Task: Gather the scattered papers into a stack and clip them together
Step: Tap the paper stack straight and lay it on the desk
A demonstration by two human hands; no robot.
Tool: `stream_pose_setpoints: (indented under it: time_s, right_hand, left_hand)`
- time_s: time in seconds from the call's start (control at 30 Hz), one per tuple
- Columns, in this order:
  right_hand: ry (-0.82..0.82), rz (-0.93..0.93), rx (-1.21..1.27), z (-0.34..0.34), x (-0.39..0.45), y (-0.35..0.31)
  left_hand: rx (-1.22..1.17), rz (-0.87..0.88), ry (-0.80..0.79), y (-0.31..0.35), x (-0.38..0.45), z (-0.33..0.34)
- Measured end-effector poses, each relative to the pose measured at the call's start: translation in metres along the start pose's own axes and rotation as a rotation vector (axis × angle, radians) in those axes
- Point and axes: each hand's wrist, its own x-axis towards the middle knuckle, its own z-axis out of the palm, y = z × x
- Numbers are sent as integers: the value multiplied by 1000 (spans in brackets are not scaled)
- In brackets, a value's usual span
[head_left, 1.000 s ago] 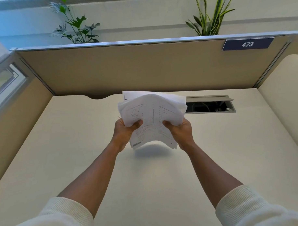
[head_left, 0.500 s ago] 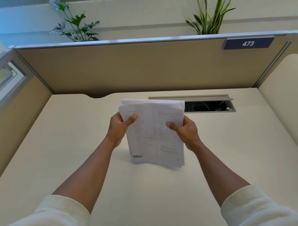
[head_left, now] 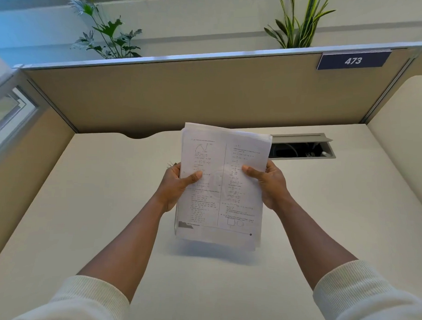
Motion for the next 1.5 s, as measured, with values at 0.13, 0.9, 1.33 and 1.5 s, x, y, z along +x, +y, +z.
stream_pose_setpoints:
  time_s: [0.13,0.9,1.33,1.5]
  right_hand:
    - [-42,5,37,5,0,1]
    - [11,-54,-554,13,-9,39]
    - [-5,-10,-325,4,-9,28]
    - [-60,110,-172,3,-9,22]
  left_hand:
    - [-8,17,86,-4,3,6]
    - [25,52,190,-25,-6,7]
    - [55,-12,183,-18,-7,3]
    - [-46,-65,139,-12,-7,3]
